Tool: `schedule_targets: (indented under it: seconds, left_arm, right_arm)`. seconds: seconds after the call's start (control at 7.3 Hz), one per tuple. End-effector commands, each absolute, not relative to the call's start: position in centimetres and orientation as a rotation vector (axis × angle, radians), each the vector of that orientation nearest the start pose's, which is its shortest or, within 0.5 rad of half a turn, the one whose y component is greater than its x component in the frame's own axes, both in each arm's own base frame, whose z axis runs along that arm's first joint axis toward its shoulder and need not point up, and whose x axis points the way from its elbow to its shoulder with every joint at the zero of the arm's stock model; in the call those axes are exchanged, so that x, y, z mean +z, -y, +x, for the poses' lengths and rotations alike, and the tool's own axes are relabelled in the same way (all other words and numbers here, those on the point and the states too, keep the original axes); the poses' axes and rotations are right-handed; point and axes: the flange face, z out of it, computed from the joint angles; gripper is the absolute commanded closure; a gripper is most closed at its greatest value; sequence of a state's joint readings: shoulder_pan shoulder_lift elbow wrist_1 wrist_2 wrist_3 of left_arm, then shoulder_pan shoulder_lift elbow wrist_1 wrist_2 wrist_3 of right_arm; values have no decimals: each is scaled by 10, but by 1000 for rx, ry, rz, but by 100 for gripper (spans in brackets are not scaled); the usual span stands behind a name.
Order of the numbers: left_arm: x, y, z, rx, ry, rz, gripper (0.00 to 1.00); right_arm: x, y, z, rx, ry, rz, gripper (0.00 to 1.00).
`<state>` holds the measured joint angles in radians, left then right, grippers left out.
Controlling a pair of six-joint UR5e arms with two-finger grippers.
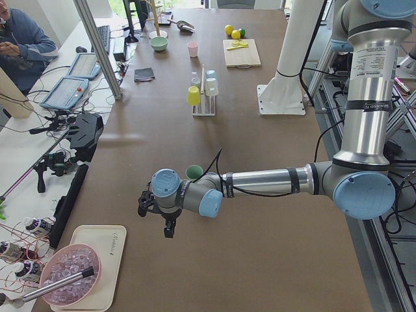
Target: Place cup on cup holder
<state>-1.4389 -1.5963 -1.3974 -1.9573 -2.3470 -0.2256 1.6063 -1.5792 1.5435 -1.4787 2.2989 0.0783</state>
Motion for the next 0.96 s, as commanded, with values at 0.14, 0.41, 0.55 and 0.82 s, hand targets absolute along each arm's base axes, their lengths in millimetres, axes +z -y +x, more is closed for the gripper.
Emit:
schedule_targets:
  seconds: [0.14, 0.41, 0.55, 0.82]
  left_arm:
    - [691, 516, 4, 5, -800, 85, 2]
    - [692, 515, 4, 5, -800, 85, 2]
    - [693, 514, 4, 3, -800, 82, 2]
    - [694, 513, 4, 1, -796, 80, 2]
  right_arm:
    - [668, 488, 83, 85, 731, 42, 0]
    - [674, 485, 84, 90, 730, 33, 0]
    - [673, 486, 84, 89, 730, 34, 0]
    - [674, 485, 84, 91, 730, 32, 0]
